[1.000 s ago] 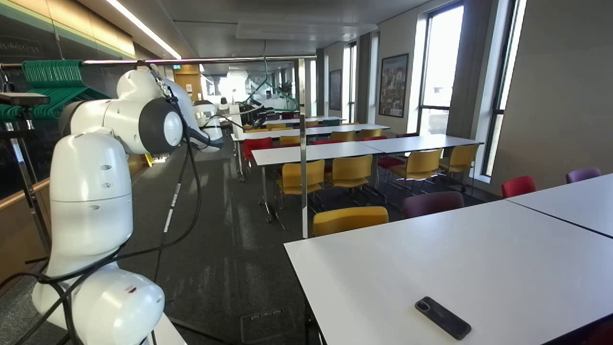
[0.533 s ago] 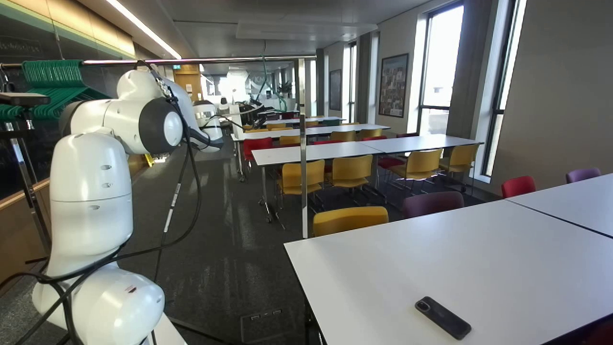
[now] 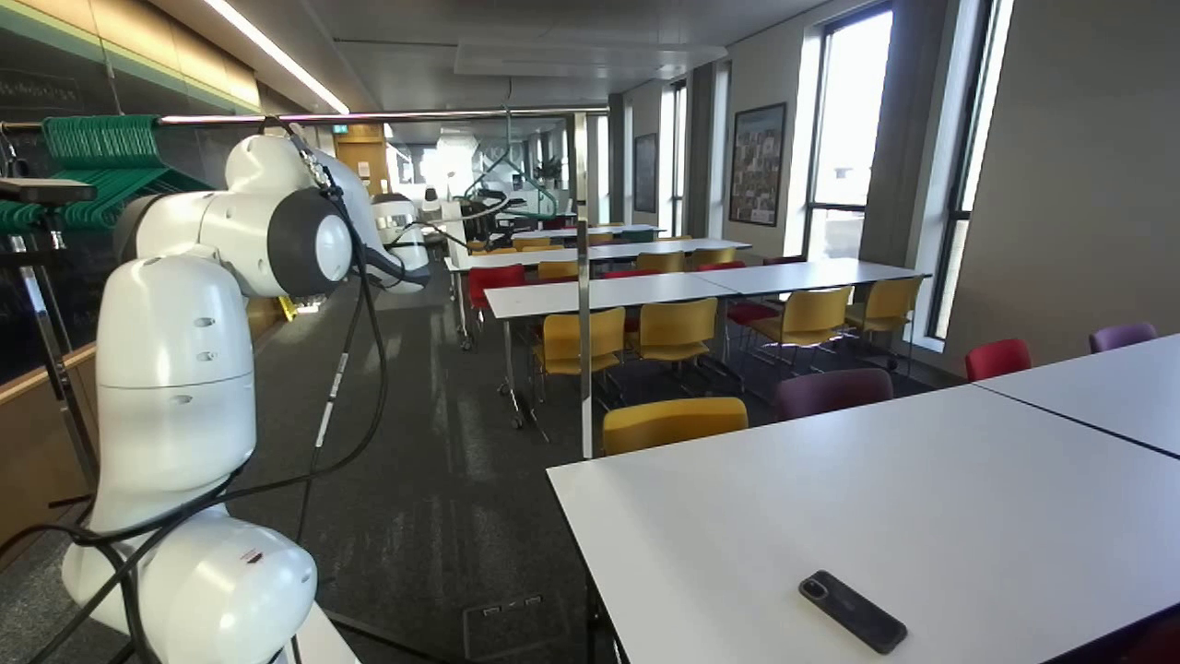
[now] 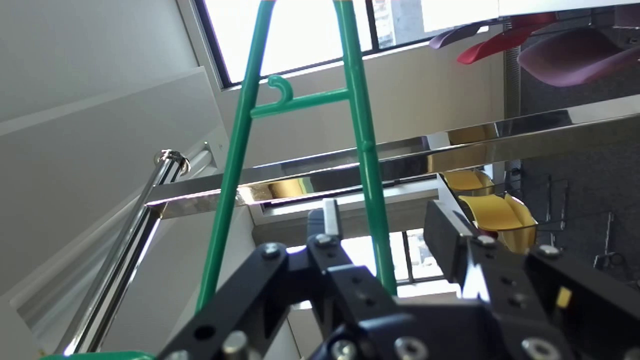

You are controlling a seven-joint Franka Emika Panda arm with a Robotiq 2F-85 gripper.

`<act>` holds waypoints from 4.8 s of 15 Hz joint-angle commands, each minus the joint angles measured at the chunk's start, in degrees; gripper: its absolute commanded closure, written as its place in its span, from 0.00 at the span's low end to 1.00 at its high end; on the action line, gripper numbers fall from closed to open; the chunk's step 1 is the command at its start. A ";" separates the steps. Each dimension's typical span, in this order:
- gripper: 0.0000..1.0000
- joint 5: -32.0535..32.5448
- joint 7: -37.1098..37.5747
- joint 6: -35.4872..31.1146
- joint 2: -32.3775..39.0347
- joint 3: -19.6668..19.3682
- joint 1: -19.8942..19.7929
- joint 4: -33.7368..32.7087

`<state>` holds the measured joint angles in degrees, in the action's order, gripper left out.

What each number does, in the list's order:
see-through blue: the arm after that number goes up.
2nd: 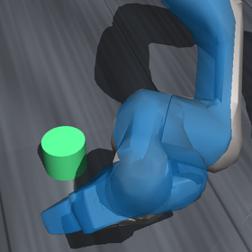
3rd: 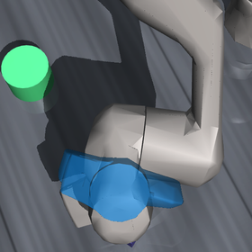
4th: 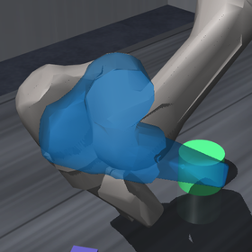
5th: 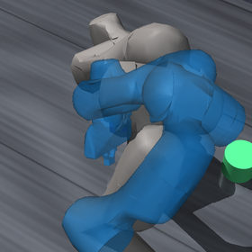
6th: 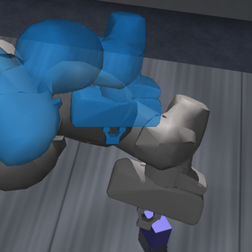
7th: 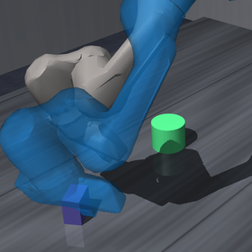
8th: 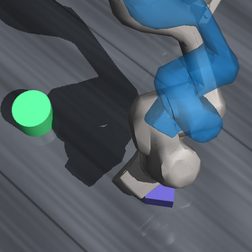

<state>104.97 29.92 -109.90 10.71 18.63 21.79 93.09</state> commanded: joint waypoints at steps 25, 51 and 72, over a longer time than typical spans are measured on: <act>0.57 1.02 -0.87 -1.45 -1.18 0.14 -0.17 0.65; 0.68 2.85 -0.36 -1.41 -1.66 0.21 0.01 1.08; 0.00 2.74 -0.46 -1.51 -1.32 0.47 -0.06 0.81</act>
<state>106.99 29.82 -110.02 10.79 19.14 21.92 93.11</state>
